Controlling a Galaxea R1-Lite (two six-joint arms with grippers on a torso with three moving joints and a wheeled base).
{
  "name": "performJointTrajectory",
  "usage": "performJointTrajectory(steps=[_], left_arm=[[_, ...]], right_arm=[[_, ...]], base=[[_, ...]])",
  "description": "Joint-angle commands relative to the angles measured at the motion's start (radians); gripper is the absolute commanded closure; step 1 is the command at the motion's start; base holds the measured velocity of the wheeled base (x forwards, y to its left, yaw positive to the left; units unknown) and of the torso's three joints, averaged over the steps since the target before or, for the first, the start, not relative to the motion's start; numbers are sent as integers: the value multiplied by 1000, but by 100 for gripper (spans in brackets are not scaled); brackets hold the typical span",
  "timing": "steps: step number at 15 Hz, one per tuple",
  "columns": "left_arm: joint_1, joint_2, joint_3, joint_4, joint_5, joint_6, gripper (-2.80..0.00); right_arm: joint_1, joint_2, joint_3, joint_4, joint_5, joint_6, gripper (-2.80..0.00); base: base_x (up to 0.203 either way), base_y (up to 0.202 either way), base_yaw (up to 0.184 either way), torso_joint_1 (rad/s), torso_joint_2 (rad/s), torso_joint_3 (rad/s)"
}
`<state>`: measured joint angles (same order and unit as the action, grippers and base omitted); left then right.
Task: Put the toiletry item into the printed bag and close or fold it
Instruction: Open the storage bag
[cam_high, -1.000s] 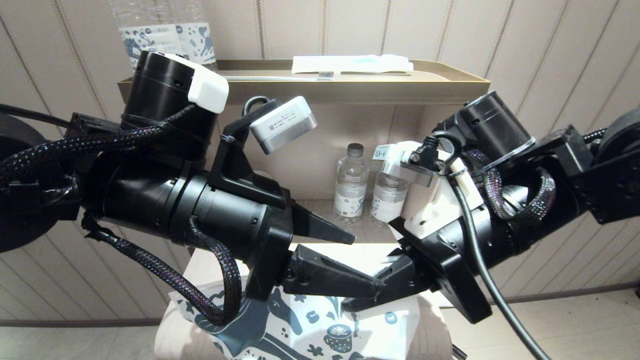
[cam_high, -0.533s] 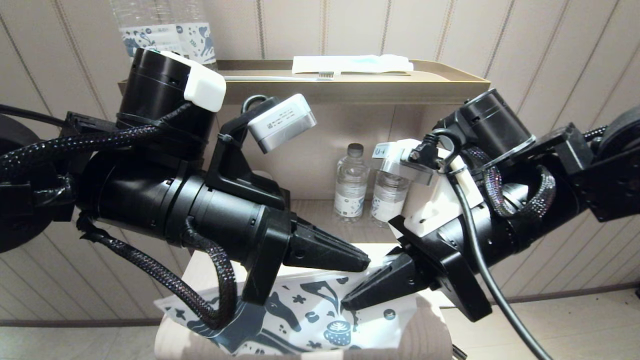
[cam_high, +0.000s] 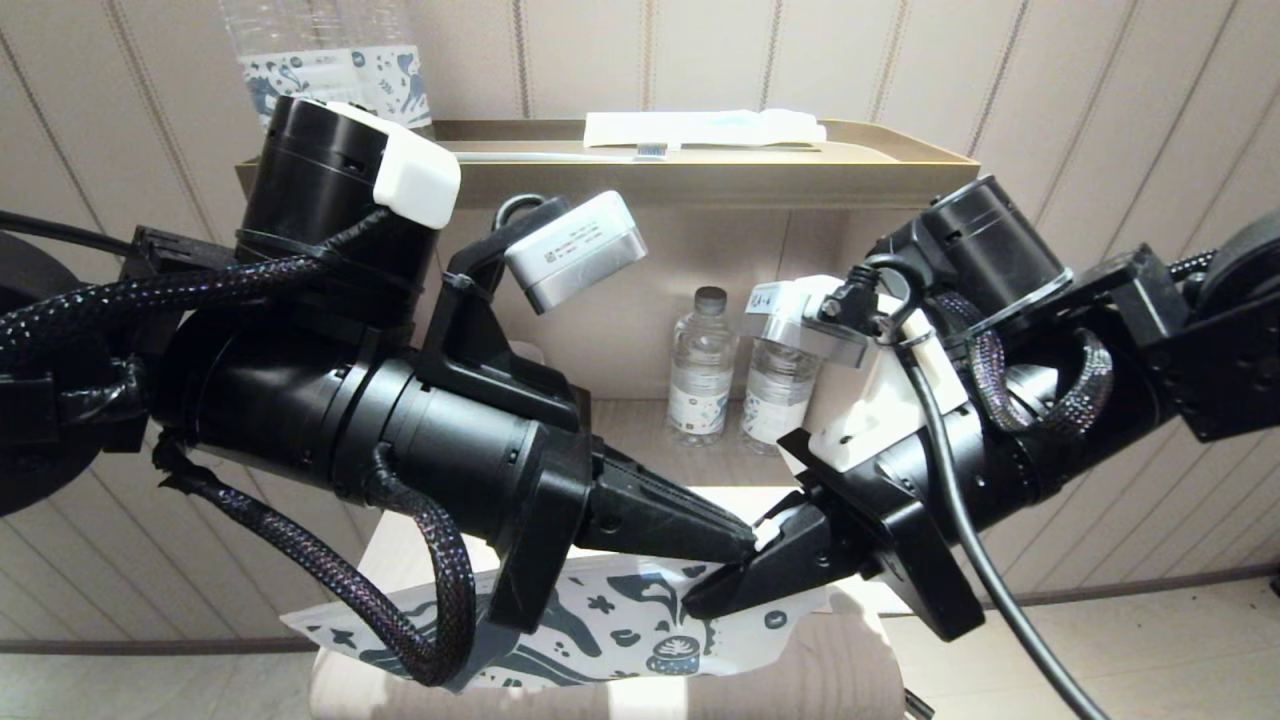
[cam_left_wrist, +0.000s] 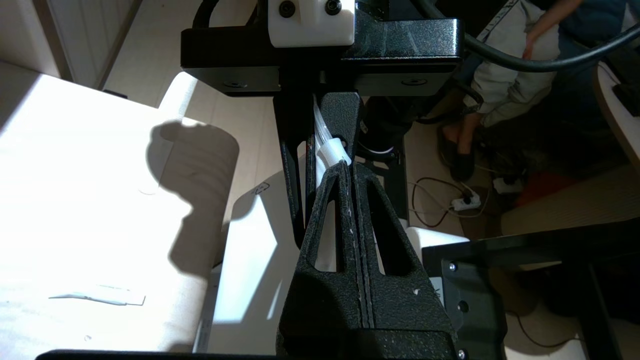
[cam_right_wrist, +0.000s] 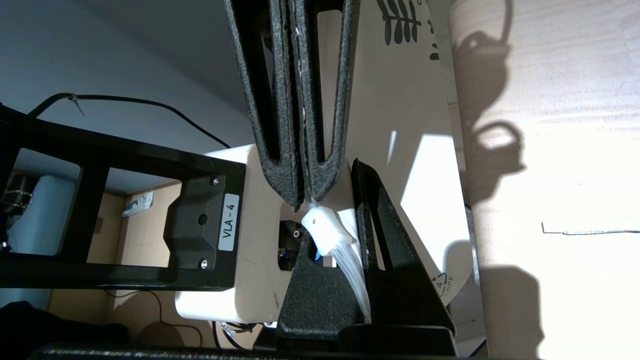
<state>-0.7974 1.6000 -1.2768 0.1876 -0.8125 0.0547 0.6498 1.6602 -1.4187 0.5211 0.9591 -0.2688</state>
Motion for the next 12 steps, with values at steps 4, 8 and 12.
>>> performJointTrajectory(steps=[4, 8, 12], left_arm=[[0, 0, 11, 1, -1, 5, 0], [1, 1, 10, 0, 3, 2, -280], [0, -2, 11, 0, 1, 2, -280]], right_arm=[[1, 0, 1, 4, 6, -3, 0], [1, 0, 2, 4, 6, -3, 0], [4, 3, 1, 4, 6, -1, 0]], base=[[0, 0, 0, 0, 0, 0], [0, 0, 0, 0, 0, 0], [0, 0, 0, 0, 0, 0]])
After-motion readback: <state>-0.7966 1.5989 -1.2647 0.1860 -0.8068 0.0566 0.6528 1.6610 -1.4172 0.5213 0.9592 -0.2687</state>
